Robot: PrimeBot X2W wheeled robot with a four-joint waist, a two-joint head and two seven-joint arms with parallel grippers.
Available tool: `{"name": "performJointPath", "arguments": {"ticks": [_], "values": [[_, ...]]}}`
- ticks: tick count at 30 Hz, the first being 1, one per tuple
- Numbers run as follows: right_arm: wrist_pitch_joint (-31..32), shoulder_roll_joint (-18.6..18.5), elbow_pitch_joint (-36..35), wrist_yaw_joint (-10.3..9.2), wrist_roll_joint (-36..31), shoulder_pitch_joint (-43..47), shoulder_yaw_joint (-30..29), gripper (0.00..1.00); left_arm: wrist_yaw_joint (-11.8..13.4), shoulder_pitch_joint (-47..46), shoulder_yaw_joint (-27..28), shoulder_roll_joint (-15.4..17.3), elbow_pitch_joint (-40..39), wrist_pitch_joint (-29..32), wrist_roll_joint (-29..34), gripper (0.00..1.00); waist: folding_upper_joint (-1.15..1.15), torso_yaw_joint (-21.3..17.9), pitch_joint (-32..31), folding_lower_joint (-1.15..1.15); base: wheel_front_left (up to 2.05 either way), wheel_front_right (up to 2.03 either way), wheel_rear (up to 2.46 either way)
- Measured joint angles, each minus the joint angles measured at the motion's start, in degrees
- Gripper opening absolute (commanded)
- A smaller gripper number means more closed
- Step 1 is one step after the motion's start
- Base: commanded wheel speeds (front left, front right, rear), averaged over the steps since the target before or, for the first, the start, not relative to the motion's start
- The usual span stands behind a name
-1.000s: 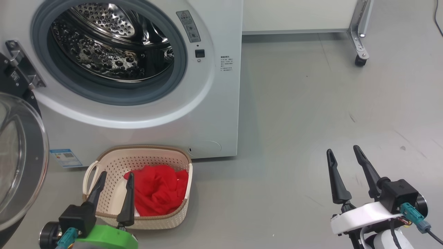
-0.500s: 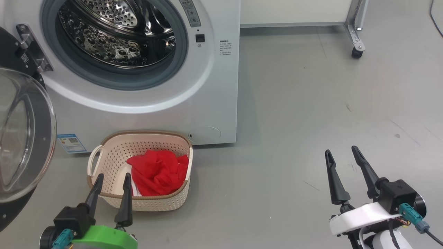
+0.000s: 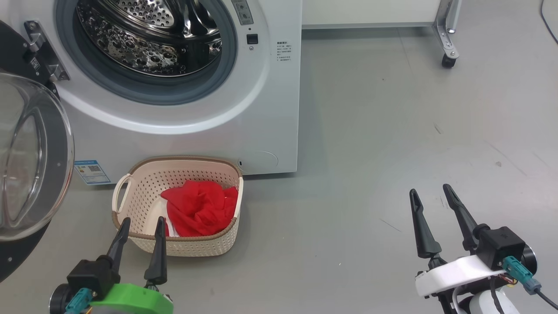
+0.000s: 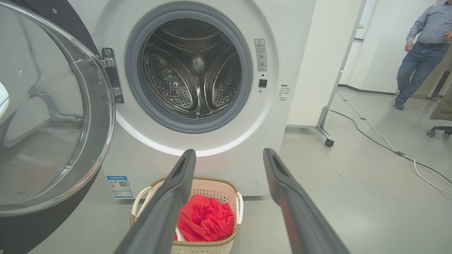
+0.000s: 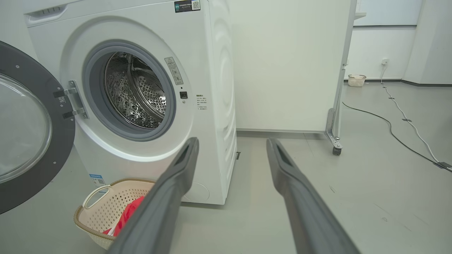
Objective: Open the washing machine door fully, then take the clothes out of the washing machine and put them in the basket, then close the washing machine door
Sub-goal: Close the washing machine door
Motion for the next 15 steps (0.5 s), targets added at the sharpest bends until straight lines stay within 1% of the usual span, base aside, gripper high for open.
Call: {"name": "performJointPath", "arguments": {"ticks": [7, 10, 15], "values": [[0.0, -0.01, 0.0, 0.0, 0.35, 0.0, -0.01, 1.0, 0.0, 0.0, -0.01, 0.02, -0.19, 0.0, 0.14, 1.0, 0.0, 0.05, 0.08, 0.0, 0.03, -0.03, 0.0], [0.0, -0.01, 0.0, 0.0, 0.4, 0.0, -0.01, 1.0, 0.64, -0.01, -0.04, 0.48, -0.34, 0.0, 2.14, 1.0, 0.0, 0.08, 0.09, 0.0, 0.09, -0.09, 0.0], [0.0, -0.01, 0.0, 0.0, 0.41, 0.0, 0.0, 1.0, 0.69, -0.01, -0.64, 0.49, -0.38, 0.0, 2.26, 1.0, 0.0, 0.12, 0.09, 0.0, 0.0, 0.0, 0.0]]}}
